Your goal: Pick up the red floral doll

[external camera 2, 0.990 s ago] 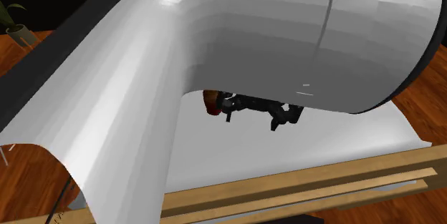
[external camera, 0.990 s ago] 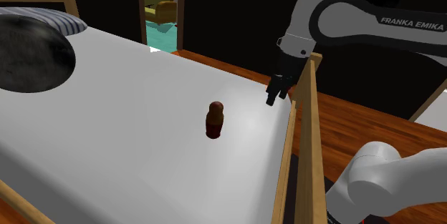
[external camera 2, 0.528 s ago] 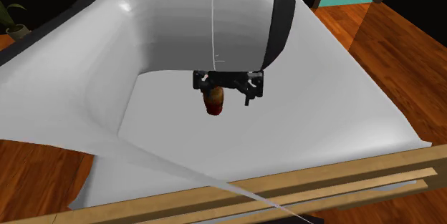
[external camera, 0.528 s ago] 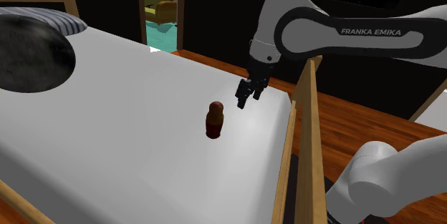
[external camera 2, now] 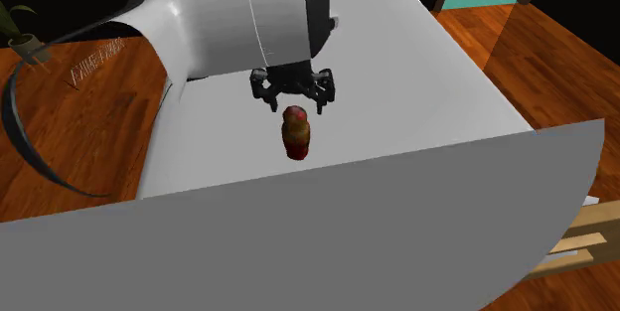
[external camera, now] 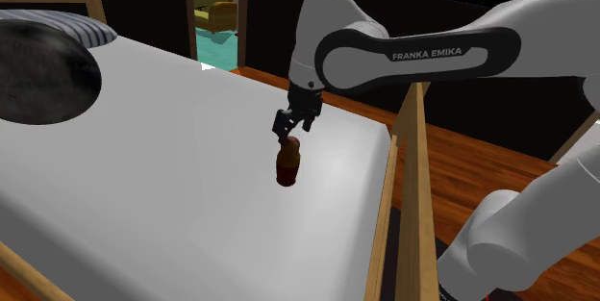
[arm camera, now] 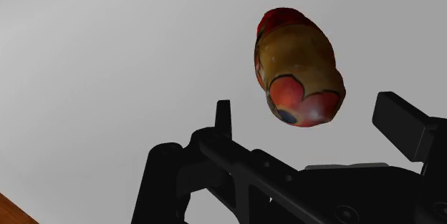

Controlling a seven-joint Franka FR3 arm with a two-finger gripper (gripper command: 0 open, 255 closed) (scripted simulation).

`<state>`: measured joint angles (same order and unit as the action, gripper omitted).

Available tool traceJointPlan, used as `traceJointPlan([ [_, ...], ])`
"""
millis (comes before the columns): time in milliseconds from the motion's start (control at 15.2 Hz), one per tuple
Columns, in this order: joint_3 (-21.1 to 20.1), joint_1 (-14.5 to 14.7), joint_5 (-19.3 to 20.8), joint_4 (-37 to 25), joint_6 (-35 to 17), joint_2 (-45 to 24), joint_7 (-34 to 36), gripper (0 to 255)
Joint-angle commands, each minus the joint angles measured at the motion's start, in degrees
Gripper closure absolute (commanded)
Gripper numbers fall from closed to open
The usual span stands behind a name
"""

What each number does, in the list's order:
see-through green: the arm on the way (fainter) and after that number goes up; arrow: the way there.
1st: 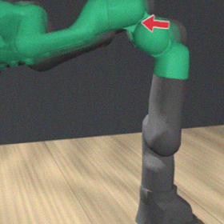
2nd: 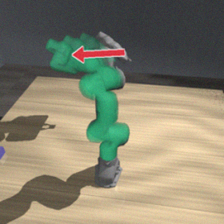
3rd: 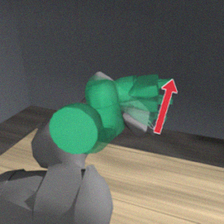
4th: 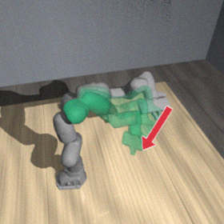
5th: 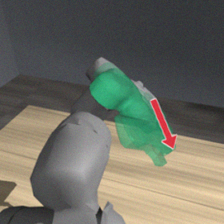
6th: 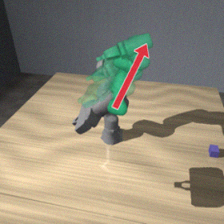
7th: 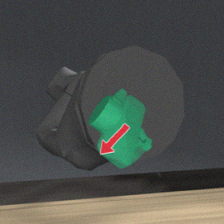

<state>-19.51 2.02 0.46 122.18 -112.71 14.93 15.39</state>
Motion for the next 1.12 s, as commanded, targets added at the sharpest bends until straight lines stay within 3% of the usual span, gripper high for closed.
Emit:
traceJointPlan([
  [0,-0.83,0.14,0.78,-0.20,-1.22,-1.25,1.23,0],
  [528,-1.17,0.16,1.21,3.87,-6.29,-2.33,1.94,0],
  [594,-1.21,0.19,1.18,3.94,-6.28,-2.26,1.99,255],
  [1056,-1.25,0.19,1.24,3.84,-6.34,-2.43,2.06,255],
])
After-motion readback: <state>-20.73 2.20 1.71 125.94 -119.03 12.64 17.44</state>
